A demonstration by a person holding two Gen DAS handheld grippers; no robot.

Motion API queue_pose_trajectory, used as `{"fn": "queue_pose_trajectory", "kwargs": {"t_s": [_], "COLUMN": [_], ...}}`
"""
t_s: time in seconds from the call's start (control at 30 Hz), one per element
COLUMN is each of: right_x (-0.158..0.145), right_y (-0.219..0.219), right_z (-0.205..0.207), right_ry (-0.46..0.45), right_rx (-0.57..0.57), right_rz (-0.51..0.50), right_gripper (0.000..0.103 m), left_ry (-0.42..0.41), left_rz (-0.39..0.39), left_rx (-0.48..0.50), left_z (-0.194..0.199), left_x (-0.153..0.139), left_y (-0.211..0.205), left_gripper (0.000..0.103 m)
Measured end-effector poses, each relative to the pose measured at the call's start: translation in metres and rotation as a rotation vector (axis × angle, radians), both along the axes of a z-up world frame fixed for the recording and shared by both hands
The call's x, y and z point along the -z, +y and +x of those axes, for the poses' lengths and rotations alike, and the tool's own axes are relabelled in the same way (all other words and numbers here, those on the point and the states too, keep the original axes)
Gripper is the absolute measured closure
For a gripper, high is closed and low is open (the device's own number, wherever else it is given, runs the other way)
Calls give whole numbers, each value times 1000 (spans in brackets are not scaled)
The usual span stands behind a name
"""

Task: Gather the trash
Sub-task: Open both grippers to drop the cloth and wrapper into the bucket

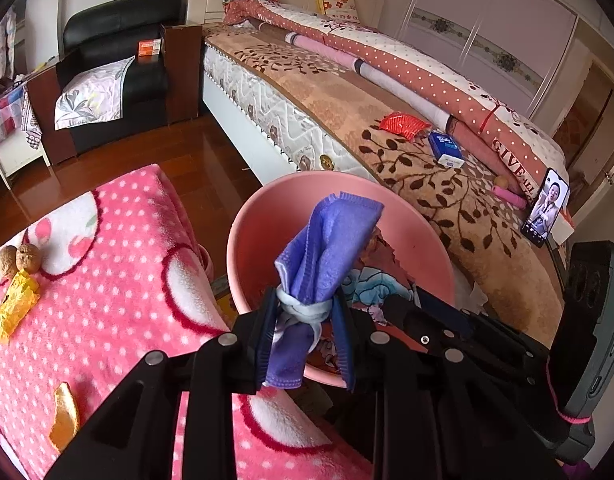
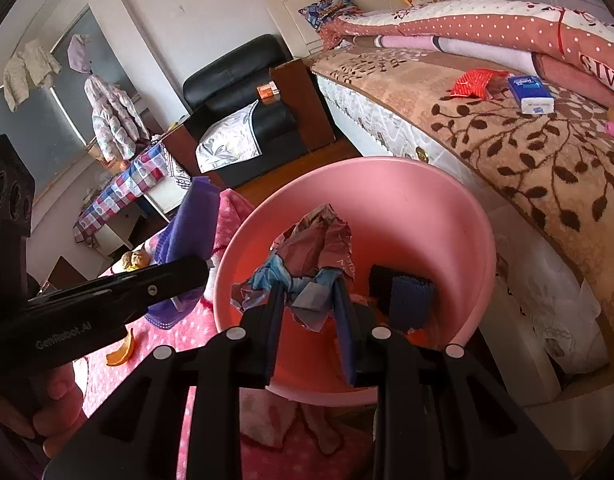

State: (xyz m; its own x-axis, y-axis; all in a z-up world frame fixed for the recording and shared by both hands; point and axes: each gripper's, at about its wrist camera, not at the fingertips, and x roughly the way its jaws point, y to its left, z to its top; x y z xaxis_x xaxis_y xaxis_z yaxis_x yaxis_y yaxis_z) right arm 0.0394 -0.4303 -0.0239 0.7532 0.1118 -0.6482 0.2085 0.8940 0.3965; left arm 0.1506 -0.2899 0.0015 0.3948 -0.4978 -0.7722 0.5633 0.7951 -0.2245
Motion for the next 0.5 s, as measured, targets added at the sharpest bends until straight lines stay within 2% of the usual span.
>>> {"fn": "queue_pose_trajectory", "kwargs": {"t_s": [0.17, 0.3, 0.5], "right_x": [2, 3, 5], "right_y": [-2, -3, -8], "right_z": [-1, -2, -3], "right_ry": [3, 6, 15], "right_rx": [11, 24, 41], "right_rz": [4, 12, 49], "right_gripper": [78, 77, 76], "left_ry": [0, -11, -19], "left_rz": [0, -3, -12], "left_rx": [3, 5, 1], "left_z": [0, -2, -4], "left_x": [0, -1, -3], "left_y": [-2, -2, 3], "left_gripper": [75, 65, 63]}}
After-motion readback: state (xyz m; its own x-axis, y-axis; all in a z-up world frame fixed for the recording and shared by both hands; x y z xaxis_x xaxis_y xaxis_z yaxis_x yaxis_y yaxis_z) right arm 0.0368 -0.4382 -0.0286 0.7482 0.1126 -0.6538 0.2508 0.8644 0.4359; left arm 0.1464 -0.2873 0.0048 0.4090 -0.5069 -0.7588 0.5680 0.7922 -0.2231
